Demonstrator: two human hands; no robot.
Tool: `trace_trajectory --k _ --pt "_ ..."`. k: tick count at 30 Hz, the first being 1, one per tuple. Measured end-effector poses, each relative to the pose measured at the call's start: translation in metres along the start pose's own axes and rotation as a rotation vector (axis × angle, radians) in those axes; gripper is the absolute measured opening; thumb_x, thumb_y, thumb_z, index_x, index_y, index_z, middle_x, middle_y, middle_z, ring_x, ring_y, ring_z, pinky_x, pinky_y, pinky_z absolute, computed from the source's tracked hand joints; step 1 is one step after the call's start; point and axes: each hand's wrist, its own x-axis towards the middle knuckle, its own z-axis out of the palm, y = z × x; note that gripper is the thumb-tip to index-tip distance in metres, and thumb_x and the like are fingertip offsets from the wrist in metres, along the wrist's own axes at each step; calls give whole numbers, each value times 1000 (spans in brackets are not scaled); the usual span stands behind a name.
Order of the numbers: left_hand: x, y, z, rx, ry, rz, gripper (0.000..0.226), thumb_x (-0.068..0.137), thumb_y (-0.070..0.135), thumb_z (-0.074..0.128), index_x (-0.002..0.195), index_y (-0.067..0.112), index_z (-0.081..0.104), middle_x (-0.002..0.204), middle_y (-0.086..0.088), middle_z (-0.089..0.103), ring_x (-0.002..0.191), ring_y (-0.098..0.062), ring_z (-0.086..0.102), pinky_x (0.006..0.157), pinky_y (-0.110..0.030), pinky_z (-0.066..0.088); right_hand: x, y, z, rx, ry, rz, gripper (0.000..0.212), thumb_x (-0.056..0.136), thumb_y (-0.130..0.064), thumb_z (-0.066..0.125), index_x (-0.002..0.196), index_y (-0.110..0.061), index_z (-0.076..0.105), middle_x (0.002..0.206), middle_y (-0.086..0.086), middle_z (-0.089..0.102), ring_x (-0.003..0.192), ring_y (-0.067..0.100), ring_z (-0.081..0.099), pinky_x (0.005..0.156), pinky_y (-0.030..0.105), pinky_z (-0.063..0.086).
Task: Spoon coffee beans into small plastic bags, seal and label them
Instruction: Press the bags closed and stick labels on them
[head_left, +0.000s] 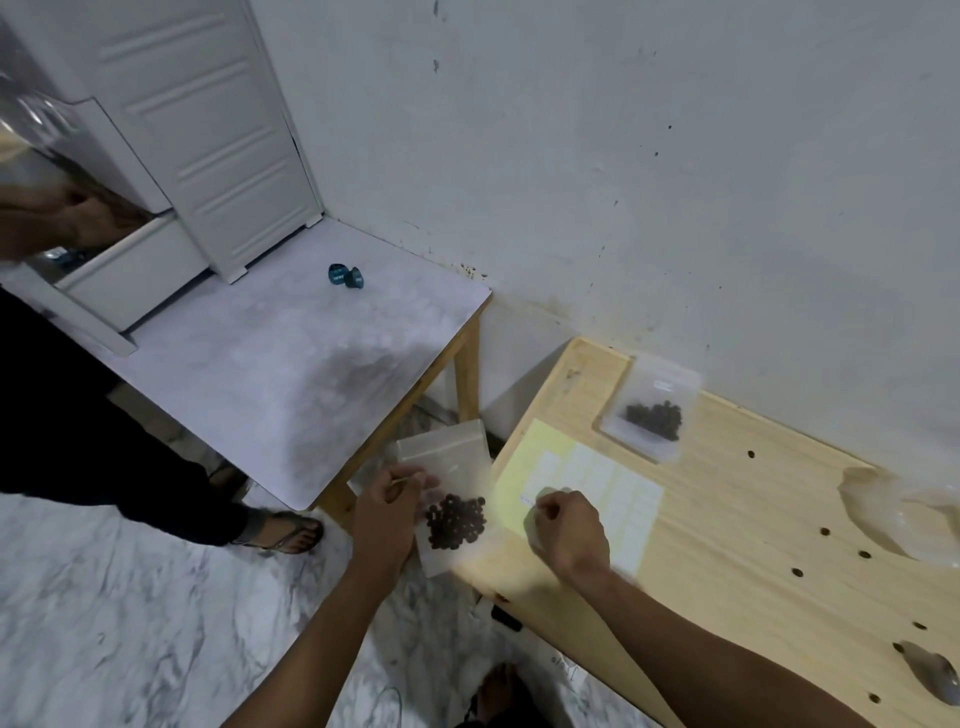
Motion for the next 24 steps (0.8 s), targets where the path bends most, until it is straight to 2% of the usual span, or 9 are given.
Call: trace_trajectory --k 1,3,5,8,10,13,21,24 --pt "0 -1 0 3 -8 -2 11 98 10 57 104 5 63 96 -7 75 86 -21 73 69 -27 55 0 0 1 -1 7 -5 30 87 -14 46 64 -29 53 84 -4 61 77 14 56 65 29 46" --pt "-1 -3 -1 -2 -18 -7 10 97 11 57 104 6 64 96 -7 76 87 -22 73 73 -31 55 0 -2 3 -6 27 -49 23 92 -19 44 92 -26 67 98 -6 64 93 13 59 80 32 51" --pt "-3 -5 -3 -5 -22 -16 10 97 10 57 104 6 64 95 -6 76 85 -22 74 73 -32 55 3 -1 5 -140 22 -172 32 96 -28 39 119 -32 61 112 -4 61 105 17 58 86 36 52" --pt "-6 -5 -6 4 -39 -26 10 97 10 57 105 6 63 95 -7 76 83 -19 74 73 -31 55 11 -2 3 -456 -120 -290 46 96 -21 45 139 -38 46 123 3 50 109 25 53 83 37 53" --pt "-8 -5 -8 13 -48 -21 11 97 10 57 105 6 63 95 -7 76 83 -18 74 72 -30 56 15 -5 -2 -531 -134 -331 46 97 -17 44 140 -35 47 124 5 48 109 27 52 82 36 50" --pt "-12 -4 -11 10 -50 -14 11 98 10 57 105 5 63 94 -6 76 81 -17 74 68 -25 57 18 -7 -6 -518 -114 -357 35 101 -23 38 132 -27 54 118 5 51 105 28 54 75 32 46" --pt "-18 -3 -9 16 -64 -5 10 98 13 56 104 9 63 94 -4 77 85 -18 74 80 -37 58 25 -12 -10 -590 -102 -421 28 100 -22 41 124 -17 55 117 5 55 100 25 56 75 34 49" --pt "-17 -2 -4 19 -57 -14 9 98 13 58 103 10 64 94 -4 77 83 -18 74 79 -37 58 24 -13 -16 -534 -118 -414 15 98 -24 43 105 -16 54 105 5 58 89 23 55 68 33 44"
